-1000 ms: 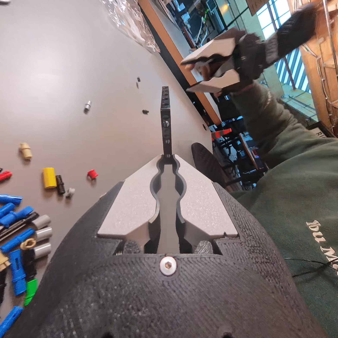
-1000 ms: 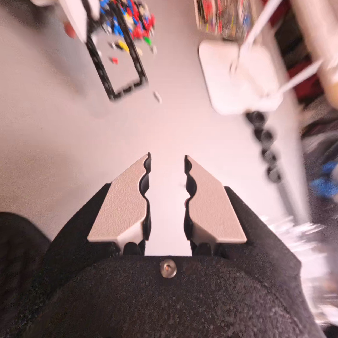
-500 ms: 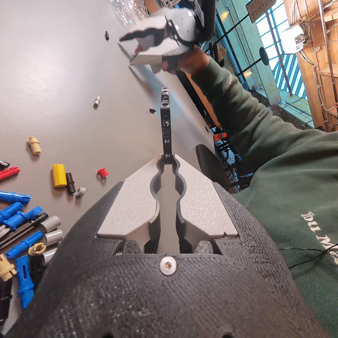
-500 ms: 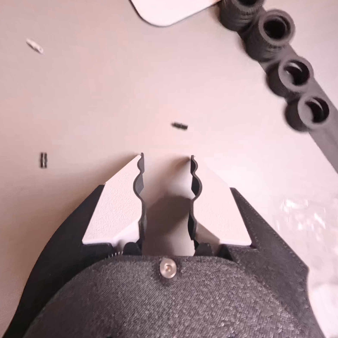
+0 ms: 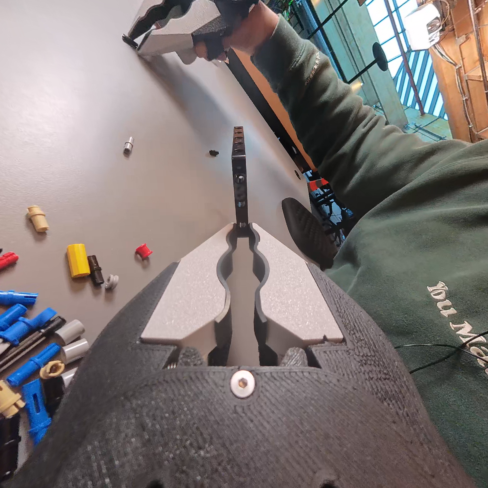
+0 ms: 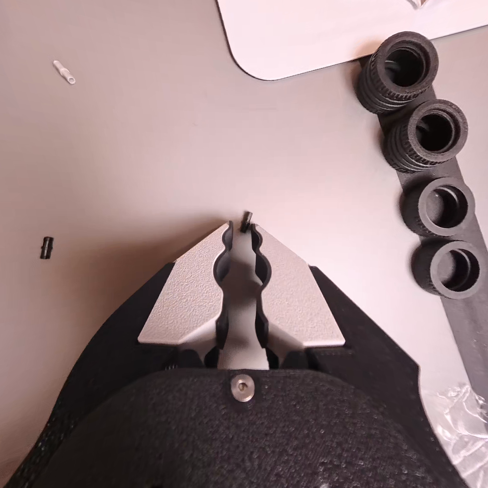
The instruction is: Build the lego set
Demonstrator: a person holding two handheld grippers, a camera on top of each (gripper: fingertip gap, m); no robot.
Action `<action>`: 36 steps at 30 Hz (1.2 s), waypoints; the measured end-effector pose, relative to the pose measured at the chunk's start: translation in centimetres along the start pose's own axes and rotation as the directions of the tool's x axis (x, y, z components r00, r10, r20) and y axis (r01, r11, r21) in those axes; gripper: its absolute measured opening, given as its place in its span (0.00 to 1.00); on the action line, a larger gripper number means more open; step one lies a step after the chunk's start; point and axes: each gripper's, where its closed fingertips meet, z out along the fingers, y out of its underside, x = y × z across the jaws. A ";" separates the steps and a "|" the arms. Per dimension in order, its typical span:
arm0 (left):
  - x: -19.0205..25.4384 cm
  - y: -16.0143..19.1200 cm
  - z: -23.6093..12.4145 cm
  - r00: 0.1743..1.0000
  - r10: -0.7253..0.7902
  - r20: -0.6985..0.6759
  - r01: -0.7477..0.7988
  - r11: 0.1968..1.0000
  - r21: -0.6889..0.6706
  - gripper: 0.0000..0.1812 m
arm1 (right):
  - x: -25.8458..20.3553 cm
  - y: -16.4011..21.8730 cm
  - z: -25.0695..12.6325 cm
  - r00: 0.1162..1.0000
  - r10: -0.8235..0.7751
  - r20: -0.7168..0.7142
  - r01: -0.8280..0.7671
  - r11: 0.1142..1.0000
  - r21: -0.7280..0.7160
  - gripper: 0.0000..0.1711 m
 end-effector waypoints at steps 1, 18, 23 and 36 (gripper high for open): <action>0.0 0.0 0.0 1.000 0.002 0.000 -0.002 1.000 0.001 0.03 | 0.0 0.1 -0.1 1.000 0.002 -0.009 -0.002 1.000 0.019 0.07; -0.2 0.1 0.2 1.000 0.013 0.024 -0.013 1.000 -0.002 0.03 | -4.4 -4.7 -2.9 0.966 -0.225 -0.126 0.248 0.942 0.227 0.01; 0.5 0.8 1.1 1.000 0.011 0.015 -0.011 0.999 -0.033 0.03 | -16.0 -9.7 -6.7 0.652 -0.724 -0.223 0.755 0.646 0.112 0.01; 5.1 3.1 2.8 0.992 0.076 -0.098 -0.090 0.986 -0.142 0.03 | -25.6 -9.5 -3.0 -0.069 -0.993 -0.094 0.973 -0.046 -0.226 0.01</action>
